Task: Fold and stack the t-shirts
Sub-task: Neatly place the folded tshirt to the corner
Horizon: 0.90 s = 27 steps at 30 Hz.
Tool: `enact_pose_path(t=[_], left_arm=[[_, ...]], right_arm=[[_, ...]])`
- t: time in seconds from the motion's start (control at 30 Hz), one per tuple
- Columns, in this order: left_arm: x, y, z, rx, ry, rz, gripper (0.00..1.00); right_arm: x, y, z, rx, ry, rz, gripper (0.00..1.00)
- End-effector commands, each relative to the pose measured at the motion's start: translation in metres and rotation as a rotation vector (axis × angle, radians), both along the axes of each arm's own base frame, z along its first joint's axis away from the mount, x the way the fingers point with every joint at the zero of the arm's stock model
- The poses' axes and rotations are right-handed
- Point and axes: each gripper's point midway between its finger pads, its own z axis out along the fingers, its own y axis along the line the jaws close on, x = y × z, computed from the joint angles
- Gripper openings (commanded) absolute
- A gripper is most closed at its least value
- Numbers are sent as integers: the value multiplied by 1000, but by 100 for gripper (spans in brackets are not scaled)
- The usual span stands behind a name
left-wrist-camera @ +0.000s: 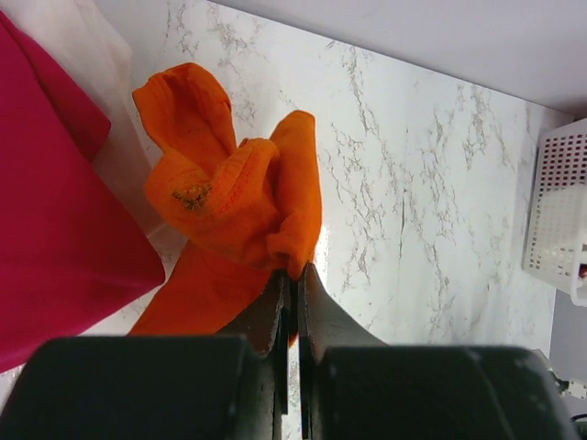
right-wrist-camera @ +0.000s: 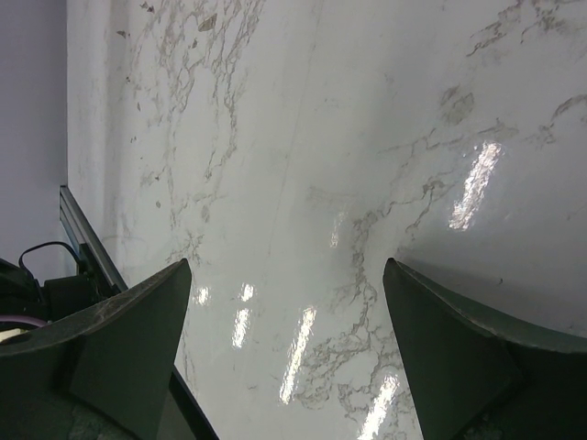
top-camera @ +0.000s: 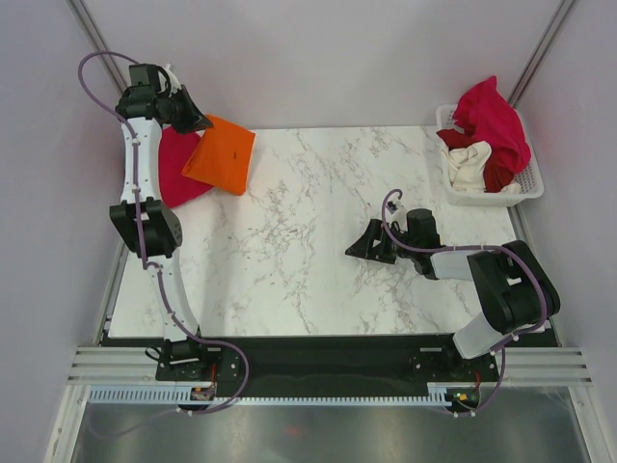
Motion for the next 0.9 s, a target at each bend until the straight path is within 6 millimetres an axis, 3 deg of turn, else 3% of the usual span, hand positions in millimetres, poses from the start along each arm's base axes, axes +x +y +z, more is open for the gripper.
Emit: enact_pose_path(t=[0.0, 0.17, 0.3, 0.4, 0.43, 0.53, 0.57, 0.63, 0.73, 0.77, 0.8, 0.87], left_arm=[[9, 10, 53, -49, -151, 12, 3], [17, 46, 72, -101, -219, 88, 8], [20, 102, 77, -158, -256, 176, 9], [29, 128, 55, -204, -242, 207, 20], [34, 135, 39, -205, -220, 220, 20], [39, 158, 9, -180, -177, 280, 41], [42, 165, -9, -176, -151, 296, 66], [38, 186, -33, -187, -98, 367, 87], [20, 218, -56, -214, -23, 469, 95], [13, 224, -44, -200, -36, 487, 95], [7, 236, -44, -174, -34, 526, 95], [2, 239, -45, -147, -20, 531, 96]], right_arm=[[-14, -5, -24, -49, 82, 3, 95], [-14, -4, -24, -49, 84, 5, 96], [-13, -4, -25, -48, 89, 6, 96], [-13, -4, -25, -46, 88, 9, 96], [-14, -3, -25, -43, 90, 12, 96], [-13, -3, -25, -40, 94, 13, 96], [-13, -3, -25, -40, 94, 13, 96], [-13, -3, -25, -40, 93, 14, 96], [-13, -4, -25, -38, 94, 11, 96], [-14, -4, -26, -40, 96, 14, 96], [-13, -4, -25, -39, 93, 14, 97], [-13, -4, -25, -37, 93, 14, 97]])
